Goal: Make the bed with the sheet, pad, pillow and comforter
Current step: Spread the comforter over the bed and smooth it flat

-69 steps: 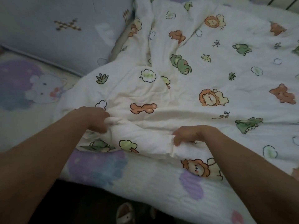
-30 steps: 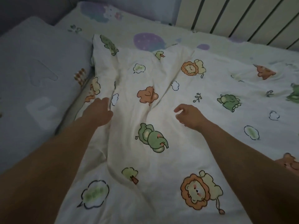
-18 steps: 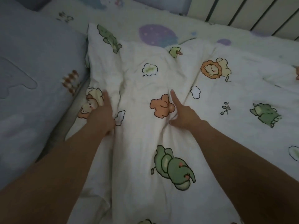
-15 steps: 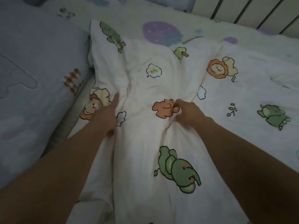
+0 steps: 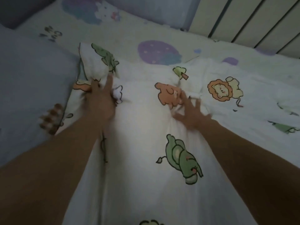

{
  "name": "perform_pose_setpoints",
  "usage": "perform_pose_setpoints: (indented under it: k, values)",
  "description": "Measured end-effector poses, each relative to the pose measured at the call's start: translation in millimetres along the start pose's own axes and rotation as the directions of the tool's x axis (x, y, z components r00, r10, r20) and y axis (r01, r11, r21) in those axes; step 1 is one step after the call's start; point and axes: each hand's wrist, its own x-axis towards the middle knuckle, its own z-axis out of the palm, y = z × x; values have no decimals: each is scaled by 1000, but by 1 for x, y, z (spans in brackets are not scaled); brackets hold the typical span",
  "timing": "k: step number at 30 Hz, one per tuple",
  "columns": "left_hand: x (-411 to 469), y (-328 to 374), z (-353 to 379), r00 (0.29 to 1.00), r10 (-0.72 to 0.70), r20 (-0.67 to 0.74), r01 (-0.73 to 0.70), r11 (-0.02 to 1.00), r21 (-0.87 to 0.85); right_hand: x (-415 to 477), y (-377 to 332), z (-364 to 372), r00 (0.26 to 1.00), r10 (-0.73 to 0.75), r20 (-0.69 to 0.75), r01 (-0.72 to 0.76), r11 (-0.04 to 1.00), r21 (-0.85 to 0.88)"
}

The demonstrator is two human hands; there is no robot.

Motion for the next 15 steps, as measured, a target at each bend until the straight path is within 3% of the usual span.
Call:
perform_pose_setpoints:
  k: [2,6,11,15]
  values:
    - [1,6,23,997,-39,71,30,993,115,11,5,26,999,33,41,-26,987,-156]
    - [21,9,43,995,-42,87,20,972,233,23,9,37,1000,15,-17,-19,964,-265]
    - [43,10,47,977,-40,211,-37,937,347,20,5,27,994,43,98,-14,963,-270]
    - [47,10,54,969,-36,245,-60,926,373,20,5,30,996,39,80,-18,968,-252]
